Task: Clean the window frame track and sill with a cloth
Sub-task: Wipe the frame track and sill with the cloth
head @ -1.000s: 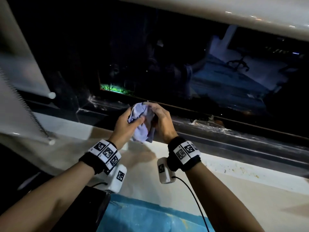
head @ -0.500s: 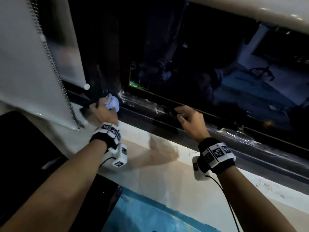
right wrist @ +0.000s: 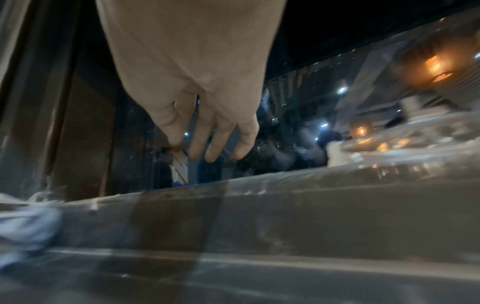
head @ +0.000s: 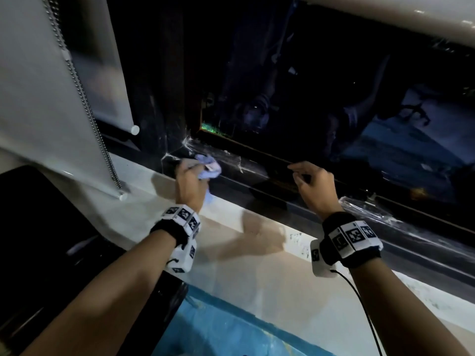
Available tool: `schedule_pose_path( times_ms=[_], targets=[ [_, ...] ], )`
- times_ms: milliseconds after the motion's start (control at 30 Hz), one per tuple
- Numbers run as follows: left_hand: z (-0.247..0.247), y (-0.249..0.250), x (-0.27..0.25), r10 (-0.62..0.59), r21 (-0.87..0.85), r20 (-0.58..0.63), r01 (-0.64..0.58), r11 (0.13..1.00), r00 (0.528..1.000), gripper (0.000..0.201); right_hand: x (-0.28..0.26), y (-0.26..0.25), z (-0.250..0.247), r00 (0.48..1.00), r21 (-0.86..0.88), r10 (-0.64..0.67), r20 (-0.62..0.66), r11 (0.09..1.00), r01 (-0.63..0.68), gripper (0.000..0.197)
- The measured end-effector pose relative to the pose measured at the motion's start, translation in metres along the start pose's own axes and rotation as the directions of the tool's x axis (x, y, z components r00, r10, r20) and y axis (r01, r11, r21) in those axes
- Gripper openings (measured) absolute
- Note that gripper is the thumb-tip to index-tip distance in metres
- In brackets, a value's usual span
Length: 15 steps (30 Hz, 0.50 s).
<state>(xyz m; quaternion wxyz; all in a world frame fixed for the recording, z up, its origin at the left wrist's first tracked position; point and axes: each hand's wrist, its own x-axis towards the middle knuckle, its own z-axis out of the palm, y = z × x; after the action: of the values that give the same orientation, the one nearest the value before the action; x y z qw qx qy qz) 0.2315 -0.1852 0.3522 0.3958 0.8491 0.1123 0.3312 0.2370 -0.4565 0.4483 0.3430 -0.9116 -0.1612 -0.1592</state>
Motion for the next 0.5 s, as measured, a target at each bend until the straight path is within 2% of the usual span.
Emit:
schedule_pose_path(
  times_ms=[33,100,167,200,300,400,500],
  targets=[
    [-0.005,-0.01,0.007,-0.024,0.046,-0.029,0.025,0.999,0.999,0.025,-0.001,0.003,-0.004,1.0,-0.008,0.002,-0.008,1.0,-0.002,0.026],
    [-0.007,-0.016,0.012,-0.086,0.063,-0.029,0.088,0.994,0.996,0.013,-0.005,0.011,-0.013,1.0,-0.044,0.0,-0.018,0.999,0.0,0.026],
    [0.0,-0.011,0.005,-0.093,0.16,0.018,0.089,0.983,0.995,0.025,-0.009,0.023,-0.018,1.0,-0.102,-0.016,-0.018,0.995,0.014,0.026],
    [0.005,-0.001,-0.002,-0.116,0.148,0.031,0.11,0.983,0.993,0.029,-0.011,0.029,-0.019,1.0,-0.131,-0.026,-0.012,0.991,0.024,0.026],
    [0.027,0.028,-0.031,-0.085,0.177,0.043,0.076,0.981,0.995,0.04,-0.017,0.046,-0.025,0.999,-0.183,-0.043,0.001,0.982,0.042,0.026],
    [0.051,0.061,-0.059,-0.039,0.223,0.072,0.022,0.975,0.997,0.025,-0.023,0.056,-0.038,0.995,-0.207,-0.081,-0.053,0.976,0.068,0.026],
    [0.066,0.093,-0.084,-0.029,0.233,0.066,0.013,0.972,0.997,0.023,-0.03,0.067,-0.055,0.99,-0.231,-0.106,-0.094,0.97,0.082,0.031]
  ],
)
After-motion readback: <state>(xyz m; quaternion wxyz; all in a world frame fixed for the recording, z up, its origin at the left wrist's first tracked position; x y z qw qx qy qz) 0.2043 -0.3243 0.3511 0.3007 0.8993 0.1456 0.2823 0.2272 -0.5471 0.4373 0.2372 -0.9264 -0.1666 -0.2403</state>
